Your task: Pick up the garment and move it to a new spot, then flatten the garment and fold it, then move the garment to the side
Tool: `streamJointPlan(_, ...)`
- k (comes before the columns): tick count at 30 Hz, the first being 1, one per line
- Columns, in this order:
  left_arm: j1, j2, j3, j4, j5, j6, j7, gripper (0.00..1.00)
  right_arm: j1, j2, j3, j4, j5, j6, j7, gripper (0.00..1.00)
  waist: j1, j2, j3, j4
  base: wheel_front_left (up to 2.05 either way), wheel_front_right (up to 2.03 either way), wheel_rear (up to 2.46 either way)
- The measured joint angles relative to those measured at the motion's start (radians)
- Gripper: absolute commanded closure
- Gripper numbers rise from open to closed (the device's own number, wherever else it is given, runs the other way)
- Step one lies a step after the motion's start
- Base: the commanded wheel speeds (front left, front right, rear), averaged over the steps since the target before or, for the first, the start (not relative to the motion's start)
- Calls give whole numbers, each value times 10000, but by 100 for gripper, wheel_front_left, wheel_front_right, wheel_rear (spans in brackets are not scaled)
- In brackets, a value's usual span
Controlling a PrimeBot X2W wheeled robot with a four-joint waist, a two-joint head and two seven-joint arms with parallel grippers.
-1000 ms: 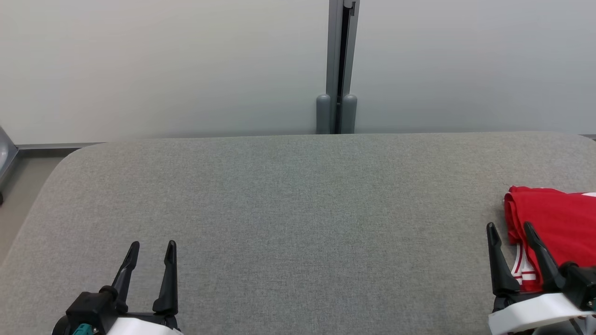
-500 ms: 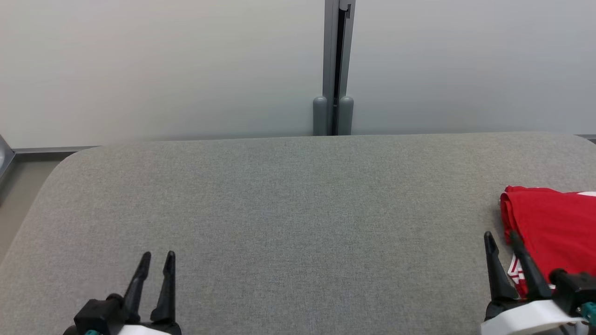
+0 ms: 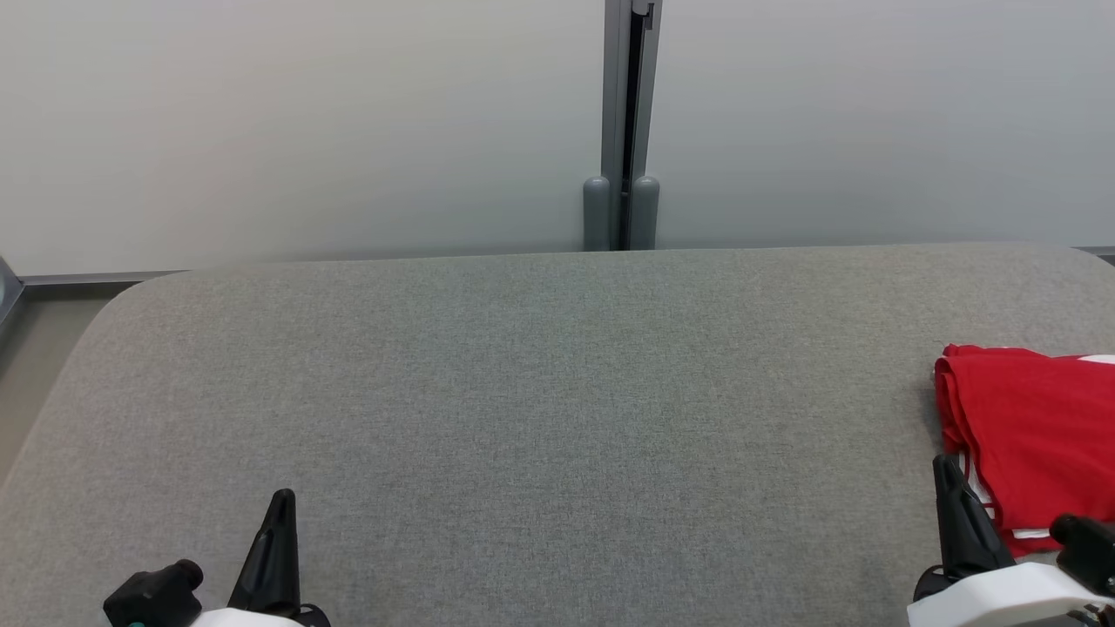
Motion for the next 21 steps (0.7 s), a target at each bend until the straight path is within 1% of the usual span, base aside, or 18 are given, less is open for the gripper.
streamJointPlan(21,-430,-25,301,-23,-3162,-27,867,100,-292,203,-472,15,3039,-2,871,100,0,0,105,-56,0,0,0)
